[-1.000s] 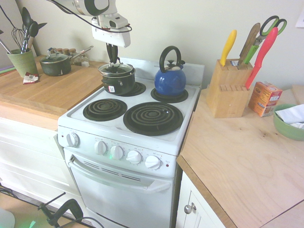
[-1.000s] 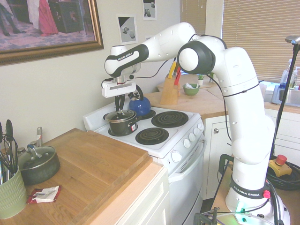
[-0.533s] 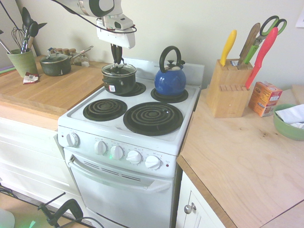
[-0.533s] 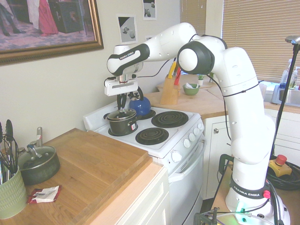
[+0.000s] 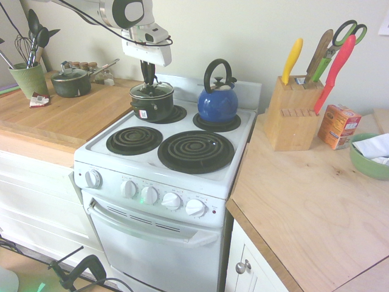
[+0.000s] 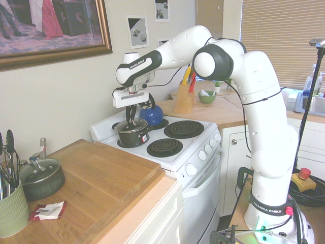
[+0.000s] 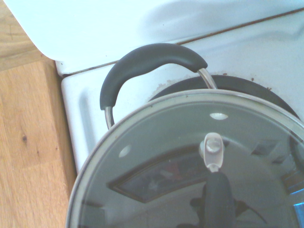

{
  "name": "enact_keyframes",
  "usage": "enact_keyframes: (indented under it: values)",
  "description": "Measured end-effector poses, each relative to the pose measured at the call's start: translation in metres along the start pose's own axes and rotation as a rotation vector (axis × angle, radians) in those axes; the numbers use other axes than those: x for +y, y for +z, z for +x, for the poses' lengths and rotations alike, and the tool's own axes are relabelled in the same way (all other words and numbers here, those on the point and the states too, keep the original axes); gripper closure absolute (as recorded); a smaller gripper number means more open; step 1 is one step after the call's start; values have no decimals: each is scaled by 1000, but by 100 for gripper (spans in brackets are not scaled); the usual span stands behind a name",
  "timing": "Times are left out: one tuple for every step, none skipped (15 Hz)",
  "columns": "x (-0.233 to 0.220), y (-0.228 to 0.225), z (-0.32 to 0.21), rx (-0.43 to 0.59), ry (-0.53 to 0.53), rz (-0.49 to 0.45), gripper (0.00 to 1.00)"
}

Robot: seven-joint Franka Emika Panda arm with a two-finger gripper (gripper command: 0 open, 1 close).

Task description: Cover the lid of the pot

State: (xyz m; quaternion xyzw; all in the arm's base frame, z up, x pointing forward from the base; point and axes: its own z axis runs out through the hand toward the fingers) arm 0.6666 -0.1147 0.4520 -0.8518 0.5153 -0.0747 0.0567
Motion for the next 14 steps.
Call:
enact_keyframes:
  values:
    - [1,0,-1,4,-2,2,0]
    - [1,0,-3,9,-5,1,0]
    - [0,-1,-4,14,-7,-1,0]
    - [-1,-1,-6,19,-8,-3,0]
    - [-1,-1,-6,22,-8,-3,0]
    - [-1,-2,-8,24,-7,-3,0]
    - [-1,-2,-9,27,-7,-6,0]
    - [-2,-3,-11,32,-6,-10,0]
    - [-2,-4,-14,35,-6,-13,0]
    - [-3,-8,-17,39,-7,-10,0]
    - [-5,-16,-20,47,-8,-2,0]
    - [-6,-28,-24,59,-8,10,0]
    - [-5,-42,-31,68,-8,23,0]
    - [-3,-58,-40,75,-13,29,0]
